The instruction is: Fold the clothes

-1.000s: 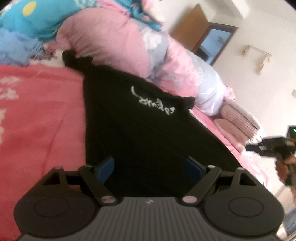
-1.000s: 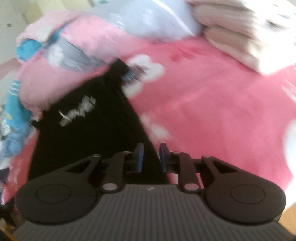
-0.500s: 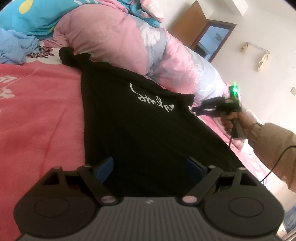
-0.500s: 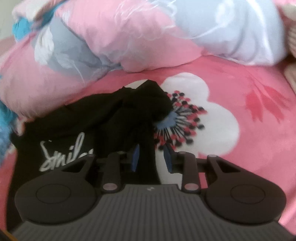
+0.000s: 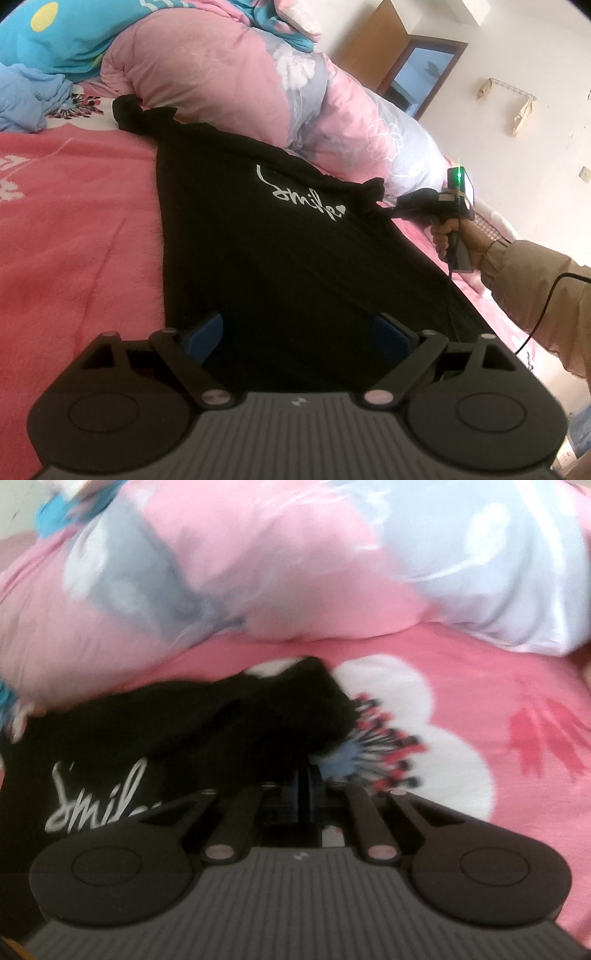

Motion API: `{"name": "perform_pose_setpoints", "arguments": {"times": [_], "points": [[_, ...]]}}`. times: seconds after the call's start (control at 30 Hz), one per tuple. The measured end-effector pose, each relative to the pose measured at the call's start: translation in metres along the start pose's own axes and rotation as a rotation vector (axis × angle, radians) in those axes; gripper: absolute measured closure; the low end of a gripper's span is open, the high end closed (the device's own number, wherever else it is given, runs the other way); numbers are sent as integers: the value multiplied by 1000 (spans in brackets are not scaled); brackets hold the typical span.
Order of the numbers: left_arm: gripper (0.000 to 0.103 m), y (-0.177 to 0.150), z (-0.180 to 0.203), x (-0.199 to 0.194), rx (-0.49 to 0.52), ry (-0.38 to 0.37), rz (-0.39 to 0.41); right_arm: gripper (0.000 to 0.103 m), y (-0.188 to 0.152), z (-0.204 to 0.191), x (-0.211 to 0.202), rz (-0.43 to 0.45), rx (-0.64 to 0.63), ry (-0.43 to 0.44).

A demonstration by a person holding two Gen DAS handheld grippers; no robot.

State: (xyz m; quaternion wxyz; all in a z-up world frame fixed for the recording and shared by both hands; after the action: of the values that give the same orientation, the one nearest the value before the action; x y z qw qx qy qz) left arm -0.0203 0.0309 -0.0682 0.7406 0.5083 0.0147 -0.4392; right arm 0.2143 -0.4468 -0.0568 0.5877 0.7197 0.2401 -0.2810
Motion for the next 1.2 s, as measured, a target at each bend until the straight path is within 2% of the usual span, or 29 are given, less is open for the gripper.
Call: {"name": "perform_pose_setpoints", "arguments": {"times": [0.13, 0.33, 0.53, 0.57, 0.6, 0.63, 0.73, 0.8, 0.87, 0.93, 1.07, 1.13, 1.2], "points": [[13, 0, 0, 2, 8, 5, -1, 100, -2, 17, 4, 25, 46, -66], [13, 0, 1, 2, 16, 6, -2, 101, -11, 26, 16, 52, 37, -170], [13, 0, 1, 1, 12, 5, -3, 99, -11, 14, 21, 34, -129, -267], [13, 0, 1, 1, 11, 5, -4, 91, -10, 16, 19, 28, -134, -277], [13, 0, 1, 1, 9, 5, -4, 75, -8, 22, 15, 26, -112, -286], [13, 0, 0, 0, 7, 5, -3, 72, -6, 29, 10, 26, -83, -298], [13, 0, 0, 0, 0, 6, -2, 72, -7, 59, -12, 33, 26, -362], [13, 0, 1, 0, 0, 9, -1, 74, -10, 79, -37, 36, 125, -314], [13, -1, 1, 0, 0, 13, 1, 77, -16, 83, -61, 19, 171, -226], [13, -1, 2, 1, 7, 19, 3, 87, -28, 63, -82, -12, 119, -128], [13, -4, 5, 0, 28, 33, 8, 94, -67, 4, -109, -89, -62, 51], [13, -4, 6, 1, 34, 38, 10, 94, -89, -15, -114, -111, -156, 92], [13, -4, 6, 0, 37, 40, 10, 95, -106, -11, -113, -133, -187, 62]]}}
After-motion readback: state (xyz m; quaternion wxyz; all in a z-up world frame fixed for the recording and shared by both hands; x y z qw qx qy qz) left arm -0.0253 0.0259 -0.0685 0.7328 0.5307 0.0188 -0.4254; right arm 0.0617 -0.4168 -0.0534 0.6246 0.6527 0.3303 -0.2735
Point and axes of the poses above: each gripper's, at about its wrist camera, not at the fingertips, and x roughly the way its jaws point, z to its right, y to its top, the point moved 3 cm from there along x, roughly the way its jaws point, and after that the axes turned 1 degree about -y, right-handed, at the moved point
